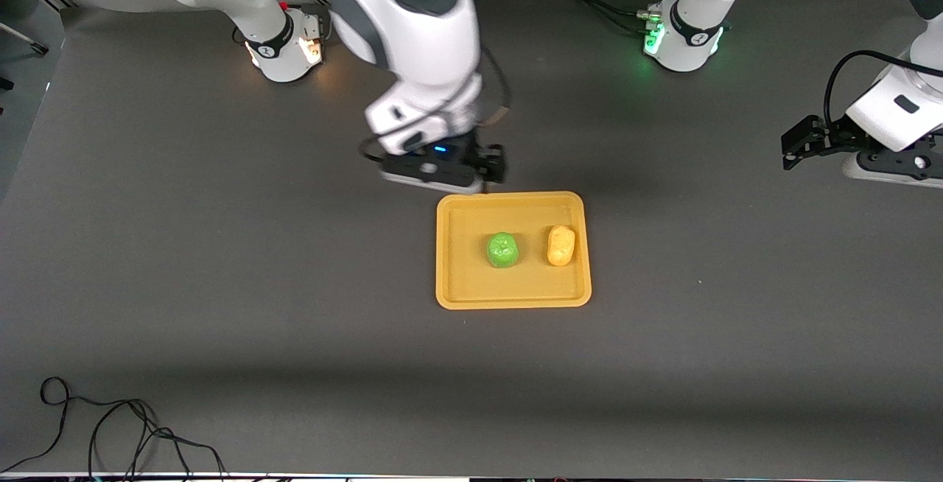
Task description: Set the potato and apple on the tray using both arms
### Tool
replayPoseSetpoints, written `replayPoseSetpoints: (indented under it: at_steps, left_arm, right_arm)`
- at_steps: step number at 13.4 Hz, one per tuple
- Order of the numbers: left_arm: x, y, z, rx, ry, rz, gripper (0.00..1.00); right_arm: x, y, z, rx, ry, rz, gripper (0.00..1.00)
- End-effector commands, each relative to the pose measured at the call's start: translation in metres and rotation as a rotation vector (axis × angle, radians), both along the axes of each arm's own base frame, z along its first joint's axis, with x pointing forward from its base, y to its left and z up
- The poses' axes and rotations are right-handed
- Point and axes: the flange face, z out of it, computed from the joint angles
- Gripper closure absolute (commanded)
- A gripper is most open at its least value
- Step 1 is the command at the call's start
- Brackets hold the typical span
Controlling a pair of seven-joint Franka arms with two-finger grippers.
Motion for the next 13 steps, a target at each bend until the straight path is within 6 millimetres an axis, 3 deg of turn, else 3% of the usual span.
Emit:
replayPoseSetpoints:
  at_steps: [1, 4, 8, 10, 13]
  left_arm:
    - [0.005, 0.001, 0.003, -0.002, 0.007, -0.013, 0.01]
    - [0.005, 0.001, 0.003, -0.001, 0.007, -0.016, 0.01]
    - [0.016, 0.002, 0.004, -0.004, 0.0, -0.014, 0.01]
    - [0.015, 0.002, 0.008, -0.003, 0.006, -0.012, 0.01]
    - [0.014, 0.001, 0.009, -0.004, 0.013, -0.014, 0.01]
  right_arm:
    - [0.01, -0.124, 0.029, -0.008, 0.049, 0.041, 0.0]
    - [0.011, -0.244, 0.046, 0.008, 0.075, 0.078, 0.0]
    - [0.017, -0.391, 0.053, 0.009, 0.086, 0.153, 0.0]
    - [0.018, -0.449, 0.055, 0.008, 0.085, 0.191, 0.0]
    - [0.017, -0.48, 0.053, 0.023, 0.087, 0.201, 0.0]
